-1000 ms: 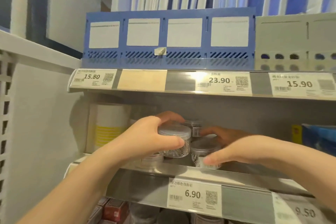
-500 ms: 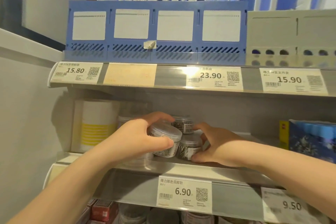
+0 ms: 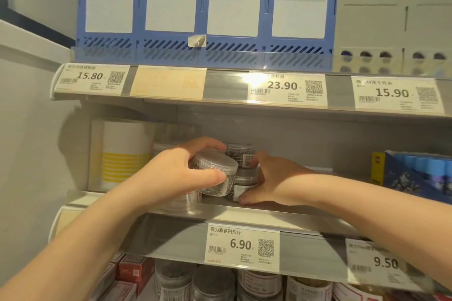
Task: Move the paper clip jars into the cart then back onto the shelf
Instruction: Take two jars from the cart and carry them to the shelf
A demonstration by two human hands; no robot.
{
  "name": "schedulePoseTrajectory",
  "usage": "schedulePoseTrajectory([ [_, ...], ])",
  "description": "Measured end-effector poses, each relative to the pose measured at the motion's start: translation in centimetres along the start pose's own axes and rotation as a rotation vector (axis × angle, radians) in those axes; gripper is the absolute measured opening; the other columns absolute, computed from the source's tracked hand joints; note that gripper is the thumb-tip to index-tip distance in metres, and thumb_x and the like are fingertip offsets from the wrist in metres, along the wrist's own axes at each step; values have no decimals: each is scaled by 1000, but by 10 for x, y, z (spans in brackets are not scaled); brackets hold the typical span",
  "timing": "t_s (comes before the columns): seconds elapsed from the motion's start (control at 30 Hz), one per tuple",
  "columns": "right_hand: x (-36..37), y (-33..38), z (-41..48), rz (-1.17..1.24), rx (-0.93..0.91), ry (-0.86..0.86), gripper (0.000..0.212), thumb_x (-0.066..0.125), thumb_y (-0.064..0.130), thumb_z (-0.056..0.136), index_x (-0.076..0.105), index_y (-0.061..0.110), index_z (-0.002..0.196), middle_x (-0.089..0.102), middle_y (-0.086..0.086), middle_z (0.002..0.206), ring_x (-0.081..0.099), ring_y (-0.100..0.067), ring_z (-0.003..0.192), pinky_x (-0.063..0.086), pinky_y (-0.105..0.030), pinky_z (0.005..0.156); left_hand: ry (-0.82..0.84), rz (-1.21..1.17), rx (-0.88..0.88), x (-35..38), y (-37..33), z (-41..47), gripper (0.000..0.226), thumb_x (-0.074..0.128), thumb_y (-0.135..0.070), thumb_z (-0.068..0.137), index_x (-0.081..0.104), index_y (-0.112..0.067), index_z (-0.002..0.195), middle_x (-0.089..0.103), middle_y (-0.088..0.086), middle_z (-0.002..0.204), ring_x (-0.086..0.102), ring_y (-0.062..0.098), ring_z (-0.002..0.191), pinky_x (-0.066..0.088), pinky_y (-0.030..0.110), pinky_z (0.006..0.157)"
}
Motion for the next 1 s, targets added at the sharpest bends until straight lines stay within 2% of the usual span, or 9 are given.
schedulePoseTrajectory([
  [0.1,2,-1,1,24,0,5,58,75,45,72,41,25,115,48,16,84,49,-4,78,36,-16,61,-46,-4,3,-3,3,0,54,47,-68,49,44,-62,102,68,-2,102,62,4,74,50,28,77],
  [0.23,2,-3,0,37,15,-1,64,75,46,72,41,23,121,43,17,81,49,-9,83,34,-17,61,-105,-77,13,-7,3,0,44,55,-56,59,52,-52,102,54,-17,52,48,-1,49,37,12,48],
  [0.27,3,-3,0,34,14,-2,66,75,46,73,40,21,124,43,16,82,49,-10,85,34,-17,61,-121,-98,19,-9,3,0,43,56,-54,60,53,-51,103,52,-21,51,46,-2,48,34,10,47],
  [0.4,3,-3,0,18,10,1,73,73,48,74,38,19,131,48,10,99,50,-13,92,38,-23,74,-151,-209,40,-15,1,0,55,55,-65,49,56,-54,103,64,-23,102,59,-2,80,48,17,73],
  [0.57,-11,0,-7,54,-16,-23,77,75,54,67,40,28,131,50,14,103,53,-9,95,39,-22,74,-124,-167,41,-18,-7,3,49,61,-59,54,56,-50,102,66,-16,99,57,-3,70,43,9,62],
  [0.7,-34,17,-13,189,-148,-104,67,80,44,65,47,31,123,58,13,107,57,-7,98,47,-26,88,-41,-114,55,-10,-18,8,46,68,-59,65,52,-50,107,60,-28,108,56,-8,97,46,14,82],
  [0.83,-32,28,-18,303,-234,-57,76,81,39,67,35,42,127,50,29,108,52,9,99,42,-11,84,0,-138,79,-1,-27,16,44,69,-43,74,49,-46,114,60,-27,110,55,-12,100,45,13,82],
  [0.9,-27,29,-17,372,-242,-40,75,80,41,67,36,40,128,53,24,118,53,5,106,44,-16,91,-2,-123,87,2,-30,18,47,71,-40,74,48,-45,115,60,-27,110,55,-12,100,46,14,84],
  [1.0,-33,24,-12,473,-213,-124,46,83,33,64,54,37,99,67,15,103,63,-5,99,50,-28,93,-77,-125,76,0,-28,21,52,72,-40,72,47,-42,117,58,-23,115,58,-5,101,48,20,88],
])
Point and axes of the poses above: each hand's wrist, its own z-axis towards the middle knuckle, its own x-axis out of the palm, y = z × x, the point moved 10 cm from there along z, towards the middle knuckle
